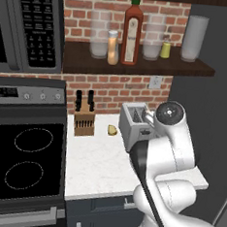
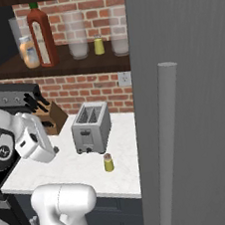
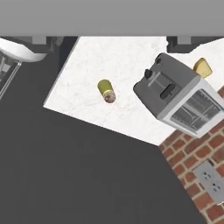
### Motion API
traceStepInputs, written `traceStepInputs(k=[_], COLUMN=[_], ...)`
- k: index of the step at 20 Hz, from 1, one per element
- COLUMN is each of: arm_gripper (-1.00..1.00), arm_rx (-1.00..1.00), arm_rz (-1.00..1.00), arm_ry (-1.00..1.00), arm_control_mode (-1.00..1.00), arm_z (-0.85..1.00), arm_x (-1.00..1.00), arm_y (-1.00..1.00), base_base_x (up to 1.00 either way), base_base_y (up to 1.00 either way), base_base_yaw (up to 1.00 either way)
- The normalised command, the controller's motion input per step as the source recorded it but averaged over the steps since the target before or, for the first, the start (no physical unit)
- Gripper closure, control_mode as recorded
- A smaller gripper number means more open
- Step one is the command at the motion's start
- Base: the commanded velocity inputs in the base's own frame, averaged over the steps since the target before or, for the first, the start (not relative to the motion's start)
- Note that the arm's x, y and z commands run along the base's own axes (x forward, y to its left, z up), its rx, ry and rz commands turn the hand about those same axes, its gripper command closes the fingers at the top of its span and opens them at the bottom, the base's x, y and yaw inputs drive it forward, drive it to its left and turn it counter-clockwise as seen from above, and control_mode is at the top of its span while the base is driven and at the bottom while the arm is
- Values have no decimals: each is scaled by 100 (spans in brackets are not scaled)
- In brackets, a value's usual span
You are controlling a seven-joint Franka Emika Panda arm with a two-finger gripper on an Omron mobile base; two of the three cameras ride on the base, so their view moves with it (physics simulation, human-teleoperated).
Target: Put the shaker and condiment bottle from the counter next to their counterparts in the cabinet.
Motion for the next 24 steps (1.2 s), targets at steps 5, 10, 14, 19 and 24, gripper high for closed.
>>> traceStepInputs(k=[5,10,14,19,24], arm_gripper=[-100,-100,-100,-100,-100], arm_rx=[-1,-1,-2,0,0], arm_rz=[0,0,0,0,0], arm_ry=[-25,-27,-29,-29,-25], arm_control_mode=[-100,-100,-100,-100,-100], arm_z=[-100,-100,-100,-100,-99], arm_x=[0,0,0,0,0], arm_y=[-27,-26,-17,-26,-41], base_base_x=[0,0,0,0,0], base_base_y=[0,0,0,0,0], base_base_yaw=[0,0,0,0,0])
